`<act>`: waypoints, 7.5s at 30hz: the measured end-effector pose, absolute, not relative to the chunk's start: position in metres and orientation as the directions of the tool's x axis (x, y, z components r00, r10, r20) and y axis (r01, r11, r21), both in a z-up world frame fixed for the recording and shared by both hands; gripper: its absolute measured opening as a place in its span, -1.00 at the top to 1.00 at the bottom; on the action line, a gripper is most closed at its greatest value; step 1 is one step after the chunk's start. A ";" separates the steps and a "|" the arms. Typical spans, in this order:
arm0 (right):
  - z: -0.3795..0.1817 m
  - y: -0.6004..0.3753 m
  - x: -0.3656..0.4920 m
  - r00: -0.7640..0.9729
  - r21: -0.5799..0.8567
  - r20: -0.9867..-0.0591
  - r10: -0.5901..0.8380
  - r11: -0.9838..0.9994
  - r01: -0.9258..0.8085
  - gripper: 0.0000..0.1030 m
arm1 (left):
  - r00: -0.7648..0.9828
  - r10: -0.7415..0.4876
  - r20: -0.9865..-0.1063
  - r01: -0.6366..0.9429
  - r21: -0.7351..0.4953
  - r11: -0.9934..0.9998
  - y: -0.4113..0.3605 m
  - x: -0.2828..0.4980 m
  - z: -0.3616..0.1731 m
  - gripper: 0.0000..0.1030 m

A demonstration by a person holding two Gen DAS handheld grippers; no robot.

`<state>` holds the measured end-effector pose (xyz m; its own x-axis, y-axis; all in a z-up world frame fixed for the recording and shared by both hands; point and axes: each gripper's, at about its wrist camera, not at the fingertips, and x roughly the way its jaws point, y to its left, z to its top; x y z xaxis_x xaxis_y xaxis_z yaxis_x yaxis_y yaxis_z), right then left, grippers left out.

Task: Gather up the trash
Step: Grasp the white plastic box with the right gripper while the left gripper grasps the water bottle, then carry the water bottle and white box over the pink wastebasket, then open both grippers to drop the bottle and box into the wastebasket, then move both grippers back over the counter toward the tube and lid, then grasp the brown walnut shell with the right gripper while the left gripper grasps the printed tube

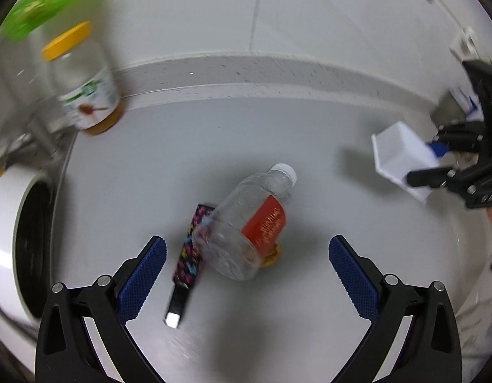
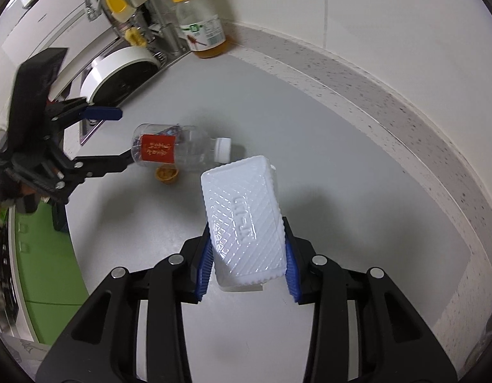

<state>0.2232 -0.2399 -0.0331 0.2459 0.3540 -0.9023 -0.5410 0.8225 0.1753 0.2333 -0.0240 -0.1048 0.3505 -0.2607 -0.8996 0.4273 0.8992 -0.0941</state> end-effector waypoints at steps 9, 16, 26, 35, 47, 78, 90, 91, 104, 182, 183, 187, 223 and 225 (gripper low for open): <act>-0.034 -0.252 0.220 0.259 0.161 -0.913 0.315 0.862 -0.480 0.26 | 0.186 -0.293 -0.938 0.659 -0.102 0.745 -0.044 0.259 -0.129 -0.89; -0.037 -0.259 0.217 0.260 0.154 -0.920 0.292 0.881 -0.447 0.26 | 0.101 -0.278 -0.955 0.731 -0.118 0.672 -0.052 0.273 -0.142 -0.64; -0.043 -0.267 0.216 0.257 0.156 -0.923 0.285 0.890 -0.428 0.26 | 0.042 -0.272 -0.961 0.740 -0.153 0.655 -0.059 0.283 -0.156 -0.12; -0.031 -0.264 0.210 0.277 0.162 -0.908 0.314 0.874 -0.458 0.26 | 0.171 -0.321 -0.931 0.627 -0.149 0.765 -0.050 0.262 -0.122 -0.11; 0.004 -0.222 0.182 0.284 0.147 -0.860 0.423 0.740 -0.656 0.26 | 0.393 -0.215 -0.894 0.293 -0.100 0.951 -0.030 0.154 -0.056 -0.12; -0.017 0.068 -0.138 -0.196 0.222 -0.825 0.531 -0.015 -0.975 0.26 | 0.425 0.322 -0.846 -0.746 -0.126 0.654 0.120 -0.325 -0.051 -0.12; -0.209 0.169 -0.199 -0.183 0.172 -0.892 0.414 -0.065 -0.983 0.26 | 0.389 0.292 -0.874 -0.838 -0.203 0.507 0.204 -0.382 -0.261 -0.12; -0.234 0.174 -0.200 -0.183 0.171 -0.895 0.406 -0.066 -0.983 0.26 | 0.386 0.289 -0.876 -0.840 -0.205 0.502 0.210 -0.381 -0.283 -0.12; -0.438 0.207 -0.189 -0.186 0.176 -0.925 0.332 -0.060 -0.983 0.26 | 0.413 0.276 -0.868 -0.851 -0.260 0.456 0.273 -0.376 -0.484 -0.89; 0.007 -0.121 0.023 0.168 0.191 -0.816 0.553 0.532 -0.825 -0.94 | 0.595 0.127 -0.794 -0.435 -0.186 0.881 0.047 -0.153 -0.025 -0.89; 0.008 -0.130 0.034 0.181 0.184 -0.814 0.551 0.542 -0.820 -0.94 | 0.599 0.118 -0.792 -0.424 -0.189 0.886 0.042 -0.143 -0.025 -0.89; 0.007 -0.148 0.067 0.212 0.168 -0.813 0.542 0.568 -0.806 -0.94 | 0.612 0.083 -0.787 -0.377 -0.198 0.905 0.023 -0.103 -0.027 -0.89; -0.116 -0.078 0.222 0.165 0.076 -0.934 0.316 0.629 -0.774 -0.17 | 0.491 -0.029 -0.870 -0.316 -0.209 0.925 0.069 0.065 -0.099 -0.89; -0.118 -0.077 0.222 0.154 0.081 -0.937 0.314 0.621 -0.779 0.08 | 0.487 -0.032 -0.873 -0.314 -0.209 0.926 0.069 0.068 -0.100 -0.89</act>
